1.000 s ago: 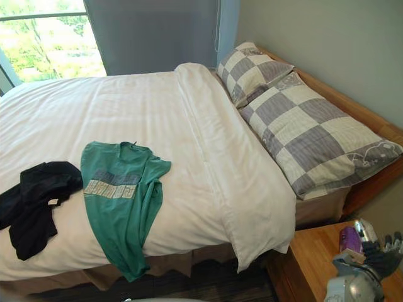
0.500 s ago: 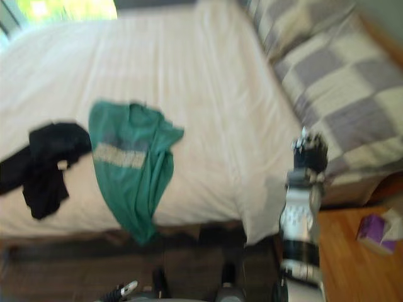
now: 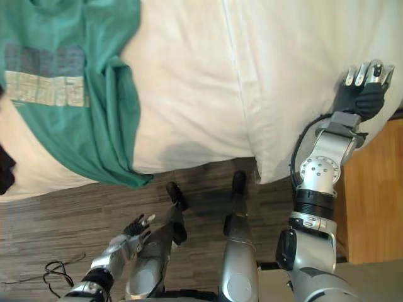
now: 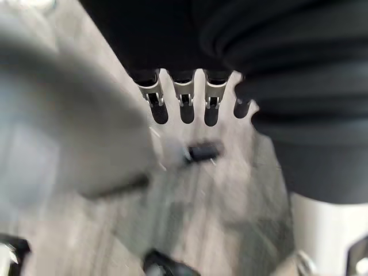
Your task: Tidy the bed and pick cloth on bed and put in laundry
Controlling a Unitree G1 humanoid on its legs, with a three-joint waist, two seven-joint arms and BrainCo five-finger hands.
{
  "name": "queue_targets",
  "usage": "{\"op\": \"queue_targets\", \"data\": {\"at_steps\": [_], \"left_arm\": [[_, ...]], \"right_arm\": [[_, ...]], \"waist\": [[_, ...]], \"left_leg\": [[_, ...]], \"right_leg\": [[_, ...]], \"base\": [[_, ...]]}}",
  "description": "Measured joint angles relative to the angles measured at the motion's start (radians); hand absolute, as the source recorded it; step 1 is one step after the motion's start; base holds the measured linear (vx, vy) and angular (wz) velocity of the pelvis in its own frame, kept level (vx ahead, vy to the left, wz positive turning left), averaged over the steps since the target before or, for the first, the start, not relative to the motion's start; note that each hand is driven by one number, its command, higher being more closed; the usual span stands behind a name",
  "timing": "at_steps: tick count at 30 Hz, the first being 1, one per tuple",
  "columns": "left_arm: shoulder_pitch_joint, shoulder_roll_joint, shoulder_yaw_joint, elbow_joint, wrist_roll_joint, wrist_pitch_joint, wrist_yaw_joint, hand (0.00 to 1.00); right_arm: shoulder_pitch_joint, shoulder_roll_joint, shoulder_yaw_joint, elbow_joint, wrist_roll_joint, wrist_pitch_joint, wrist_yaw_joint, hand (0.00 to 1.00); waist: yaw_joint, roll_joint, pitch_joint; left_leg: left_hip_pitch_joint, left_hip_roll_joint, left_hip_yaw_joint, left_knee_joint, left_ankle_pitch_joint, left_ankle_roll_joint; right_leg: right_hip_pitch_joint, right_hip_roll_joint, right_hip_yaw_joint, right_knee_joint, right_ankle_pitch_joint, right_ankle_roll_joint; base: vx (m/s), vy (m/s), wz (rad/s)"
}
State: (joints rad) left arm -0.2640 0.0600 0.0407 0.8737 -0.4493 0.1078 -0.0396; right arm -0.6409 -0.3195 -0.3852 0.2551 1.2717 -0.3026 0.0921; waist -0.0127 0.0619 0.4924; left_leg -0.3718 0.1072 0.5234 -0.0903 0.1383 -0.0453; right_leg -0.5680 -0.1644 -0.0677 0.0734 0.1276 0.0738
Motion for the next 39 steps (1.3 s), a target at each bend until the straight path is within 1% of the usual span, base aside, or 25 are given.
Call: {"op": "queue_targets", "data": {"at_steps": [1, 3, 5, 9, 11, 14, 15, 18, 20, 22, 23, 24, 27, 28, 29, 30, 31, 32, 33, 34, 35, 36, 37, 38, 39], "left_arm": [[-0.014, -0.005, -0.001, -0.009, -0.004, 0.003, -0.001, 0.00], [-0.044, -0.022, -0.001, -0.028, -0.013, 0.014, -0.006, 0.00], [-0.053, -0.027, 0.004, -0.027, -0.013, 0.019, -0.007, 0.00], [-0.070, -0.024, 0.078, -0.016, -0.033, 0.028, -0.023, 0.00], [-0.073, -0.024, 0.101, -0.005, -0.042, 0.026, -0.030, 0.00], [-0.073, -0.034, 0.123, 0.013, -0.042, 0.009, -0.051, 0.00], [-0.072, -0.034, 0.124, 0.024, -0.042, 0.003, -0.059, 0.00], [-0.058, -0.035, 0.130, 0.051, -0.042, -0.016, -0.072, 0.00], [-0.018, -0.035, 0.144, 0.078, -0.042, -0.038, -0.082, 0.00], [0.025, -0.035, 0.146, 0.099, -0.041, -0.055, -0.085, 0.00], [0.047, -0.035, 0.146, 0.103, -0.040, -0.055, -0.084, 0.00], [0.081, -0.041, 0.143, 0.103, -0.036, -0.059, -0.079, 0.00], [0.141, -0.046, 0.137, 0.101, -0.032, -0.076, -0.060, 0.00], [0.157, -0.045, 0.137, 0.100, -0.031, -0.077, -0.059, 0.00], [0.189, -0.044, 0.138, 0.100, -0.031, -0.089, -0.058, 0.00], [0.232, -0.048, 0.137, 0.097, -0.026, -0.111, -0.066, 0.00], [0.253, -0.051, 0.136, 0.089, -0.024, -0.121, -0.066, 0.00], [0.278, -0.049, 0.127, 0.078, -0.004, -0.161, -0.078, 0.00], [0.313, -0.034, 0.120, 0.081, -0.003, -0.191, -0.094, 0.00], [0.329, -0.025, 0.121, 0.085, -0.004, -0.202, -0.102, 0.00], [0.343, 0.001, 0.128, 0.098, 0.001, -0.231, -0.123, 0.00], [0.348, 0.007, 0.134, 0.109, 0.002, -0.254, -0.144, 0.00], [0.351, 0.007, 0.132, 0.112, 0.002, -0.265, -0.154, 0.00], [0.357, 0.006, 0.117, 0.116, 0.004, -0.288, -0.161, 0.00], [0.356, 0.003, 0.097, 0.135, 0.011, -0.301, -0.169, 0.00]], "right_arm": [[0.018, 0.013, 0.004, -0.004, 0.000, -0.005, 0.019, 1.00], [0.107, 0.083, 0.017, -0.003, 0.002, -0.022, 0.105, 1.00], [0.202, 0.112, 0.036, 0.064, 0.030, -0.020, 0.154, 1.00], [0.428, 0.203, 0.040, 0.265, 0.105, -0.005, 0.222, 1.00], [0.496, 0.214, 0.039, 0.297, 0.111, 0.003, 0.257, 1.00], [0.549, 0.213, 0.031, 0.333, 0.110, 0.014, 0.332, 1.00], [0.564, 0.216, 0.032, 0.350, 0.102, 0.025, 0.355, 0.00], [0.579, 0.219, 0.032, 0.398, 0.053, 0.049, 0.367, 0.00], [0.609, 0.226, 0.030, 0.441, -0.081, 0.056, 0.331, 0.00], [0.653, 0.239, 0.023, 0.472, -0.302, 0.051, 0.272, 0.00], [0.678, 0.244, 0.023, 0.488, -0.442, 0.043, 0.240, 0.00], [0.728, 0.253, 0.029, 0.510, -0.677, 0.024, 0.192, 0.00], [0.801, 0.277, 0.085, 0.563, -0.982, -0.006, 0.126, 0.00], [0.815, 0.285, 0.105, 0.573, -1.024, -0.007, 0.118, 0.00], [0.840, 0.299, 0.144, 0.583, -1.096, -0.002, 0.110, 0.00], [0.850, 0.303, 0.155, 0.595, -1.141, 0.004, 0.104, 0.00], [0.850, 0.298, 0.166, 0.606, -1.160, 0.006, 0.101, 0.00], [0.849, 0.284, 0.177, 0.644, -1.180, 0.016, 0.099, 0.00], [0.847, 0.272, 0.200, 0.677, -1.180, 0.029, 0.097, 0.00], [0.847, 0.273, 0.207, 0.688, -1.180, 0.037, 0.098, 0.00], [0.846, 0.289, 0.205, 0.703, -1.178, 0.051, 0.099, 0.00], [0.839, 0.289, 0.186, 0.725, -1.177, 0.061, 0.099, 0.00], [0.838, 0.282, 0.179, 0.737, -1.177, 0.065, 0.098, 0.00], [0.839, 0.261, 0.168, 0.765, -1.177, 0.067, 0.098, 0.00], [0.846, 0.239, 0.155, 0.791, -1.173, 0.068, 0.095, 0.00]], "waist": [[-0.002, -0.007, 0.004], [-0.010, -0.028, 0.008], [-0.030, -0.029, 0.008], [-0.040, -0.028, 0.009], [-0.056, -0.028, 0.009], [-0.060, -0.028, 0.008], [-0.057, -0.029, 0.008], [-0.053, -0.032, 0.006], [-0.050, -0.037, -0.008], [-0.046, -0.045, -0.061], [-0.040, -0.049, -0.087], [-0.031, -0.054, -0.140], [-0.027, -0.068, -0.199], [-0.024, -0.074, -0.208], [-0.023, -0.087, -0.225], [-0.022, -0.096, -0.249], [-0.024, -0.097, -0.261], [-0.021, -0.093, -0.286], [-0.013, -0.101, -0.324], [-0.011, -0.117, -0.343], [-0.012, -0.140, -0.348], [-0.012, -0.134, -0.352], [-0.014, -0.130, -0.354], [-0.022, -0.122, -0.358], [-0.030, -0.106, -0.358]], "left_leg": [[0.000, 0.003, 0.006, 0.013, -0.007, 0.001], [0.000, 0.019, 0.019, 0.056, -0.034, -0.005], [0.003, 0.024, 0.023, 0.068, -0.042, -0.007], [0.015, 0.034, 0.071, 0.072, -0.051, -0.013], [0.040, 0.041, 0.085, 0.072, -0.058, -0.015], [0.090, 0.049, 0.103, 0.081, -0.073, -0.021], [0.110, 0.051, 0.105, 0.087, -0.080, -0.022], [0.149, 0.055, 0.109, 0.094, -0.095, -0.025], [0.191, 0.061, 0.108, 0.093, -0.102, -0.030], [0.205, 0.063, 0.097, 0.090, -0.106, -0.033], [0.219, 0.064, 0.089, 0.086, -0.108, -0.036], [0.236, 0.065, 0.061, 0.079, -0.110, -0.039], [0.298, 0.066, -0.006, 0.085, -0.122, -0.041], [0.312, 0.066, -0.019, 0.103, -0.133, -0.041], [0.321, 0.071, -0.042, 0.172, -0.170, -0.038], [0.317, 0.084, -0.060, 0.264, -0.222, -0.035], [0.314, 0.090, -0.081, 0.306, -0.247, -0.033], [0.315, 0.099, -0.113, 0.362, -0.287, -0.027], [0.325, 0.097, -0.132, 0.370, -0.304, -0.024], [0.331, 0.092, -0.138, 0.369, -0.310, -0.023], [0.330, 0.092, -0.143, 0.412, -0.342, -0.018], [0.311, 0.141, -0.151, 0.486, -0.370, -0.008], [0.303, 0.171, -0.160, 0.517, -0.372, -0.008], [0.302, 0.216, -0.187, 0.544, -0.367, -0.019], [0.322, 0.241, -0.214, 0.503, -0.338, -0.061]], "right_leg": [[-0.002, 0.001, 0.003, 0.007, -0.004, -0.002], [0.000, 0.008, 0.019, 0.020, -0.014, -0.008], [-0.001, 0.011, 0.025, 0.032, -0.022, -0.008], [-0.017, 0.023, 0.055, 0.034, -0.023, -0.009], [-0.007, 0.027, 0.067, 0.041, -0.023, -0.009], [0.038, 0.036, 0.081, 0.040, -0.030, -0.007], [0.062, 0.038, 0.080, 0.038, -0.036, -0.007], [0.108, 0.041, 0.079, 0.027, -0.045, -0.001], [0.161, 0.040, 0.070, 0.007, -0.051, -0.005], [0.186, 0.038, 0.051, 0.002, -0.057, -0.003], [0.205, 0.037, 0.038, 0.002, -0.063, -0.006], [0.239, 0.032, 0.001, 0.004, -0.079, -0.006], [0.358, 0.009, -0.099, 0.026, -0.133, 0.001], [0.392, 0.000, -0.124, 0.034, -0.149, 0.002], [0.457, -0.020, -0.175, 0.056, -0.183, 0.013], [0.509, -0.039, -0.218, 0.083, -0.213, 0.024], [0.536, -0.044, -0.235, 0.090, -0.226, 0.028], [0.585, -0.051, -0.269, 0.092, -0.242, 0.034], [0.617, -0.057, -0.288, 0.079, -0.242, 0.034], [0.626, -0.065, -0.294, 0.070, -0.241, 0.036], [0.651, -0.086, -0.303, 0.064, -0.246, 0.047], [0.663, -0.096, -0.308, 0.069, -0.245, 0.051], [0.667, -0.108, -0.307, 0.071, -0.241, 0.061], [0.672, -0.140, -0.314, 0.070, -0.231, 0.090], [0.691, -0.173, -0.319, 0.067, -0.216, 0.122]], "base": [[0.03, -0.020, -0.23], [0.04, -0.034, -0.22], [0.04, -0.035, -0.15], [0.05, -0.034, -0.30], [0.06, -0.028, -0.33], [0.05, -0.027, -0.22], [0.03, -0.023, -0.07], [0.02, -0.012, -0.07], [0.06, -0.011, -0.01], [0.09, -0.006, 0.15], [0.13, -0.008, 0.41], [0.14, -0.005, 0.50], [0.15, 0.017, 0.86], [0.15, 0.045, 1.16], [0.16, 0.064, 1.14], [0.11, 0.064, 1.11], [0.11, 0.085, 0.93], [0.09, 0.101, 0.67], [0.10, 0.099, 0.52], [0.08, 0.098, 0.32], [0.06, 0.126, 0.24], [0.04, 0.151, 0.20], [-0.02, 0.227, 0.14], [-0.01, 0.312, 0.15], [0.02, 0.366, 0.18]]}}
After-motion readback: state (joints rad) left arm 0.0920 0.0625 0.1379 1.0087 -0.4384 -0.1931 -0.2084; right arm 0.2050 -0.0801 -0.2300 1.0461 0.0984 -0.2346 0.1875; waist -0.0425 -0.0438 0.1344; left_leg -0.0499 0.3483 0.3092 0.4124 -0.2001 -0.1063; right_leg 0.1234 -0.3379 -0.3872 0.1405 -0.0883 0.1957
